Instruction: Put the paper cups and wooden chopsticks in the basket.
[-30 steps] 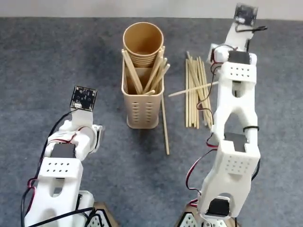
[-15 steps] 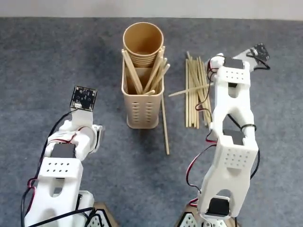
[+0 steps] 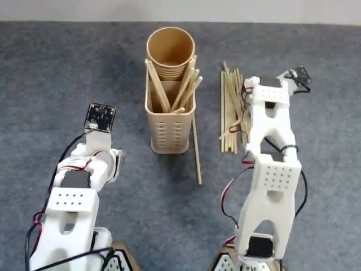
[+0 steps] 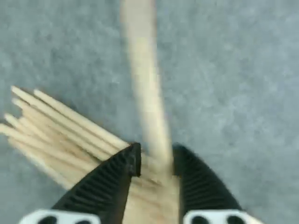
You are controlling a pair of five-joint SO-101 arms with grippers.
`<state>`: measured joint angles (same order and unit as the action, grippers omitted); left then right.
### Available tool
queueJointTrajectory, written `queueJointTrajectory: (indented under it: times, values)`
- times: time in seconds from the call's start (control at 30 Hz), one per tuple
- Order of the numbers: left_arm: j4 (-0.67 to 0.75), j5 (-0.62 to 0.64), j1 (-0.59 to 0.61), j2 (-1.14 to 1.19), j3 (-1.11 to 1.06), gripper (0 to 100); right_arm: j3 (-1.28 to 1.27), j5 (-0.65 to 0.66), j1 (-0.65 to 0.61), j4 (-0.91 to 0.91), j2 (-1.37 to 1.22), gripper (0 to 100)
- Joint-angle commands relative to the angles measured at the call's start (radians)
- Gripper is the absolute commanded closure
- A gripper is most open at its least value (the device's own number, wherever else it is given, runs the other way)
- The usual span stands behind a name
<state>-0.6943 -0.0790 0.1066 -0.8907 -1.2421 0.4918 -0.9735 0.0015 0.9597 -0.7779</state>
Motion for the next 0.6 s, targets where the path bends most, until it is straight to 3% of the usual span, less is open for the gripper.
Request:
queueJointTrajectory:
  times: [0.0, 0.13, 0.37, 0.57]
  values:
    - [0.015, 0.002, -0.015, -0.018, 0.004, 80, 0.065, -0.009, 0.018, -0.007, 0.005, 94.0]
    - [0.015, 0.002, -0.015, -0.018, 0.004, 80, 0.150, -0.002, 0.048, 0.087, 0.062, 97.4]
    - [0.015, 0.002, -0.015, -0.018, 0.004, 80, 0.398, 0.209, 0.058, 0.248, 0.225, 99.3]
    - [0.015, 0.002, -0.015, -0.018, 0.004, 80, 0.642, 0.384, 0.048, 0.255, 0.321, 99.3]
